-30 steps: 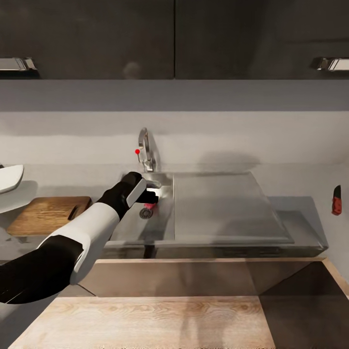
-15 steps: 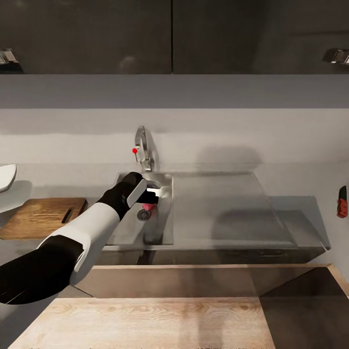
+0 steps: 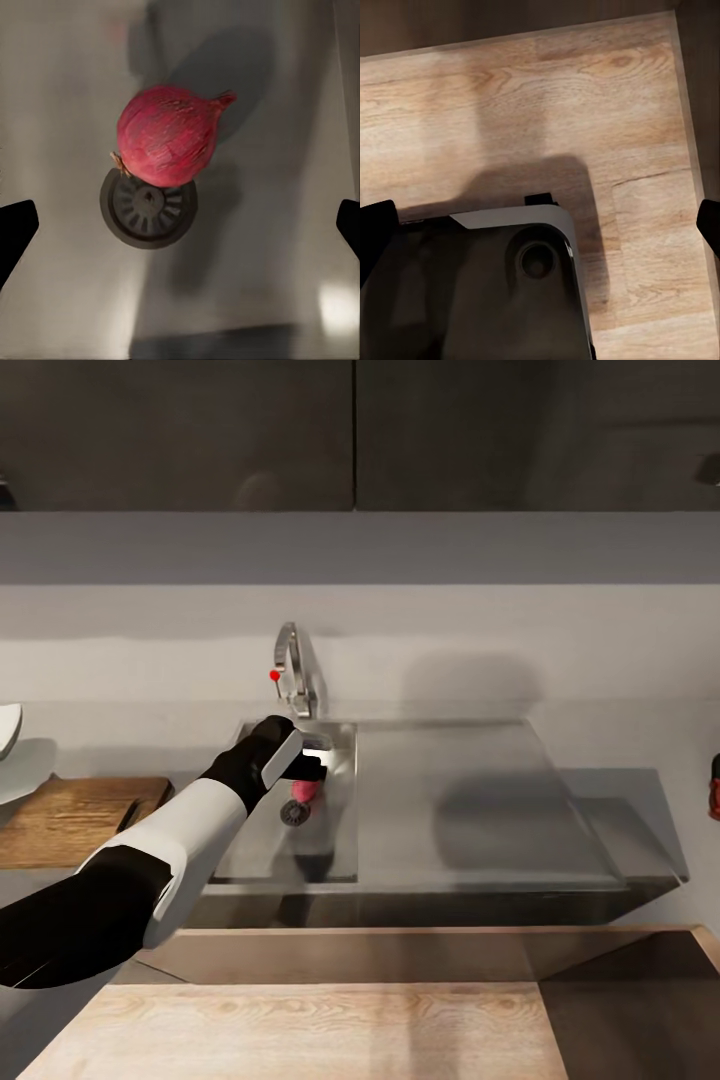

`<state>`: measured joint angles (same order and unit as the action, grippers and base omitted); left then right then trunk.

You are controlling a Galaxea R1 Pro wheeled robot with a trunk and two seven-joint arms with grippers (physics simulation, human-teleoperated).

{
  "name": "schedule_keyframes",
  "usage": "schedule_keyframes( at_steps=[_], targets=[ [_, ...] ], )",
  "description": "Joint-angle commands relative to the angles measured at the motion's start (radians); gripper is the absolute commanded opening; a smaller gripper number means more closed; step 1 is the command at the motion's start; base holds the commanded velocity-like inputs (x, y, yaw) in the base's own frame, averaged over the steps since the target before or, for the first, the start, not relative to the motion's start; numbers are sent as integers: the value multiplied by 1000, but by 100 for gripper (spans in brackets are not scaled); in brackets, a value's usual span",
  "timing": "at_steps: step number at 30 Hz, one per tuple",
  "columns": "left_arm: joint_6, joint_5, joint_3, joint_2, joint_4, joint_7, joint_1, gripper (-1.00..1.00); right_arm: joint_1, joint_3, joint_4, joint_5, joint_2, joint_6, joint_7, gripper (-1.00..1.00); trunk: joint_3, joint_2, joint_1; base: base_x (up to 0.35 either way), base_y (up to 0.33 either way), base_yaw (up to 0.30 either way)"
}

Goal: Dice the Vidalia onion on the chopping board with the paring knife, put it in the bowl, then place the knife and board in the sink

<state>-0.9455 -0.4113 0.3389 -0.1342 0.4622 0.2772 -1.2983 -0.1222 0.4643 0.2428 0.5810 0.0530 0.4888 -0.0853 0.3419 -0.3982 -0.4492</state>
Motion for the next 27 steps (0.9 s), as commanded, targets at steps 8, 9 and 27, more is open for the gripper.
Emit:
schedule_keyframes(
  at_steps=[8,9,27],
  targets=[
    [-3,-10,9,1,1,8,22,100,-1,9,1,2,1,2,-8,100,2,-2,-1,56,0,0],
    [-3,-10,11,1,1,8,23,100,0,9,1,2,1,2,-8,100,2,-2,-1,4,0,0],
    [-1,-9,13,7,1,8,26,100,-1,9,1,2,1,2,-8,100,28,-2,-1,68,0,0]
  ],
)
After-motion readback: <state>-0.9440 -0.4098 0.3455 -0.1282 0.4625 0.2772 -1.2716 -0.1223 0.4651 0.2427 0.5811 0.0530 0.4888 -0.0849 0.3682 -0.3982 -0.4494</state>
